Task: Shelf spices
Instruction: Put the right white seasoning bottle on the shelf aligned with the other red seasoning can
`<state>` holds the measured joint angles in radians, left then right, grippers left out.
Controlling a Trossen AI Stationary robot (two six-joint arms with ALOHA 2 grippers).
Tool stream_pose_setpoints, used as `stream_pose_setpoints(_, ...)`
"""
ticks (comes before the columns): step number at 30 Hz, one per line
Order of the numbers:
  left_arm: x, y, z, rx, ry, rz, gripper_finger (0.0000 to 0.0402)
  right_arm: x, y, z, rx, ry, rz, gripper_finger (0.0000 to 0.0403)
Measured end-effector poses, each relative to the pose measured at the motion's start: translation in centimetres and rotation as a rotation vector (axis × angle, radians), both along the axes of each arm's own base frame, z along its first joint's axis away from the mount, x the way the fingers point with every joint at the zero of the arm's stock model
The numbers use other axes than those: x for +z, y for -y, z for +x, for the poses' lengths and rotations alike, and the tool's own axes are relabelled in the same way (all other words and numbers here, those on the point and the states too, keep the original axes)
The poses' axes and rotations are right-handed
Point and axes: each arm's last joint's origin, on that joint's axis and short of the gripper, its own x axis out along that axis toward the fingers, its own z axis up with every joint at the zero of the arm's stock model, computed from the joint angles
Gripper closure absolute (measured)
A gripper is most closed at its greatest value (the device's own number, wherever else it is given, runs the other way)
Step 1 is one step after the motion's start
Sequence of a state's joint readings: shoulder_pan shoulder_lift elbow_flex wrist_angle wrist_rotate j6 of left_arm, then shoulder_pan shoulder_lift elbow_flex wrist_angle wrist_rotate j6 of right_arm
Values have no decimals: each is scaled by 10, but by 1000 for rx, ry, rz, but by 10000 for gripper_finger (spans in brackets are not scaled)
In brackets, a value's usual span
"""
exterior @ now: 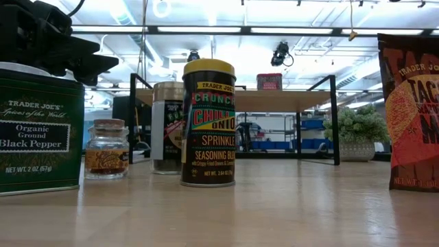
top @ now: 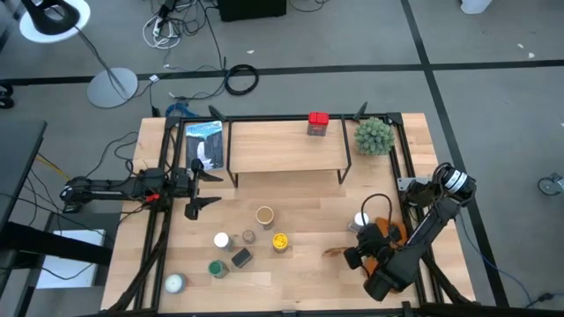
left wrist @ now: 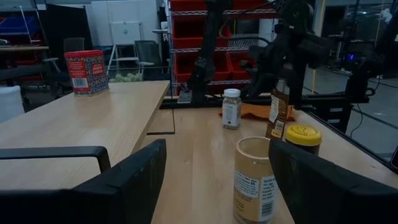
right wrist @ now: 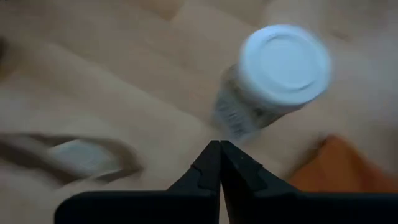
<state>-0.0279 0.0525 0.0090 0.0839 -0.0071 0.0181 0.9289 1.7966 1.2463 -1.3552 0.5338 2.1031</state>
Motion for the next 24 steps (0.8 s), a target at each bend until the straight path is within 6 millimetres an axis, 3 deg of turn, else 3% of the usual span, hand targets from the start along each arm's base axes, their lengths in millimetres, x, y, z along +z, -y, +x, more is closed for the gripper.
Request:
stream_pose_setpoints(11, 0, 0, 0, 0, 0, 0, 113, -14, 13, -15, -112, -108, -40, 401)
stream_pose_setpoints(24, 0, 0, 0, 0, 0, 0, 113, -19, -13, -6, -5, 133, 116, 402)
